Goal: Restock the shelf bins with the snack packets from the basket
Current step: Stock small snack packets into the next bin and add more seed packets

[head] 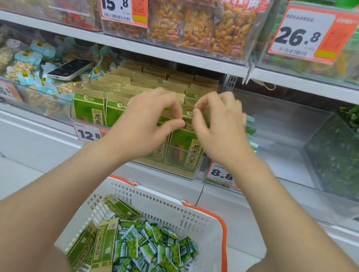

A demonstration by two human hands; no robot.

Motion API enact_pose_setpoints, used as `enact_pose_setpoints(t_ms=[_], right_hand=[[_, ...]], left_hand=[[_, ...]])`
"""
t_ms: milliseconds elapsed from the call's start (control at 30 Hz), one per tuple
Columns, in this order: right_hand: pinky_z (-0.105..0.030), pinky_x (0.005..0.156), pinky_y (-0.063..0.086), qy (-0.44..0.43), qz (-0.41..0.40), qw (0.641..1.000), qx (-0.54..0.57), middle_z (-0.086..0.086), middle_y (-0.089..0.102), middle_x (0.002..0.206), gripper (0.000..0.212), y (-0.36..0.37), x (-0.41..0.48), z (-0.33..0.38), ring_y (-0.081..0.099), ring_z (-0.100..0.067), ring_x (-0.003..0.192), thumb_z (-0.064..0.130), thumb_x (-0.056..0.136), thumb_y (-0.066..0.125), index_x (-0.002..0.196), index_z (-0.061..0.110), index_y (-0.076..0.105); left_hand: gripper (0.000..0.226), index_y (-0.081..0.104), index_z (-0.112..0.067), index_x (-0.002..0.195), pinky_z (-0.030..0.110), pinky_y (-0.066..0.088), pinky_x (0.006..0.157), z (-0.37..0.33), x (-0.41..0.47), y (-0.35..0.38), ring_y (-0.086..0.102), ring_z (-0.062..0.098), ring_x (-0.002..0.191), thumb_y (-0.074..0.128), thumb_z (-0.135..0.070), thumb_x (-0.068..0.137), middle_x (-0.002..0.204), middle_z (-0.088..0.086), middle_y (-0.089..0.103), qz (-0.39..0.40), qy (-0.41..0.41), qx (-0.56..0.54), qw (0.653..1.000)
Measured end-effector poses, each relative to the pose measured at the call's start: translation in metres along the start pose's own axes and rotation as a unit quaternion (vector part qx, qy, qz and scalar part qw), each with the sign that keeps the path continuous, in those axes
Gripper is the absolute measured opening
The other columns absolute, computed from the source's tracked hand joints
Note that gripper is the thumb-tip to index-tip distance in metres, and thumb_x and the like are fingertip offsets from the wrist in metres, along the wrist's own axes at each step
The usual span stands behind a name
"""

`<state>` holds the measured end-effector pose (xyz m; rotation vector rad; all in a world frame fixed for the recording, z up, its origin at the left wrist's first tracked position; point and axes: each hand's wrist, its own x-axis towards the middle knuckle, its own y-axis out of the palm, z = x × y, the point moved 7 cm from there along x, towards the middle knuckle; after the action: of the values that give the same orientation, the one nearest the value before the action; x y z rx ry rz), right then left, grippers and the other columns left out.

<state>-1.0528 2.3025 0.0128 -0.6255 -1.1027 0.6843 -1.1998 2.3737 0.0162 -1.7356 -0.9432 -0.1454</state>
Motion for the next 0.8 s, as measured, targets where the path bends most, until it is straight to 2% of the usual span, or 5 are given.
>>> enact_pose_setpoints(t_ms=[200, 400, 533, 700, 800], right_hand=[[-0.046, 0.088, 0.039, 0.007, -0.066, 0.995, -0.081, -0.001, 0.046, 0.116, 0.021, 0.005, -0.017, 0.006, 0.043, -0.027, 0.106, 0.045, 0.105, 0.047, 0.113, 0.029, 0.058], [-0.041, 0.077, 0.042, -0.113, -0.041, 0.992, 0.047, 0.000, 0.060, 0.086, 0.010, -0.015, -0.042, 0.051, 0.055, -0.023, 0.081, 0.021, 0.090, 0.056, 0.087, 0.015, 0.063], [-0.037, 0.065, 0.037, -0.152, 0.112, 0.979, -0.077, 0.002, 0.051, 0.057, 0.018, 0.021, -0.065, 0.074, 0.045, -0.029, 0.053, 0.029, 0.084, 0.049, 0.075, 0.017, 0.058], [-0.033, 0.051, 0.018, -0.178, 0.372, 0.903, -0.120, -0.003, 0.036, 0.065, 0.032, 0.092, -0.122, 0.090, 0.035, -0.023, 0.053, 0.023, 0.097, 0.050, 0.068, 0.017, 0.037], [-0.031, 0.055, 0.036, -0.217, 0.457, 0.851, -0.143, -0.002, 0.040, 0.069, 0.015, 0.133, -0.159, 0.097, 0.047, -0.025, 0.060, 0.020, 0.097, 0.052, 0.083, 0.016, 0.052]], left_hand=[[0.011, 0.069, -0.022, 0.094, 0.054, 0.039, 0.110, 0.000, -0.016, 0.012, 0.054, 0.028, 0.110, 0.079, -0.025, 0.091, 0.112, -0.002, 0.065, -0.056, 0.033, 0.103, 0.993], [0.011, 0.061, -0.017, 0.087, 0.044, 0.043, 0.070, -0.022, -0.048, -0.018, 0.053, 0.025, 0.085, 0.072, -0.015, 0.087, 0.087, -0.002, 0.056, -0.194, 0.059, 0.123, 0.972], [0.014, 0.052, -0.033, 0.085, 0.033, 0.040, 0.053, 0.026, -0.082, 0.030, 0.064, 0.022, 0.073, 0.065, -0.036, 0.087, 0.072, -0.009, 0.060, 0.063, -0.099, 0.152, 0.981], [0.013, 0.059, -0.025, 0.084, 0.037, 0.052, 0.066, 0.092, -0.179, 0.119, 0.068, 0.027, 0.087, 0.054, -0.028, 0.096, 0.085, -0.002, 0.061, 0.415, -0.161, 0.214, 0.869], [0.016, 0.063, -0.013, 0.101, 0.039, 0.054, 0.068, 0.122, -0.242, 0.154, 0.063, 0.024, 0.081, 0.049, -0.019, 0.103, 0.097, 0.004, 0.064, 0.560, -0.174, 0.218, 0.780]])
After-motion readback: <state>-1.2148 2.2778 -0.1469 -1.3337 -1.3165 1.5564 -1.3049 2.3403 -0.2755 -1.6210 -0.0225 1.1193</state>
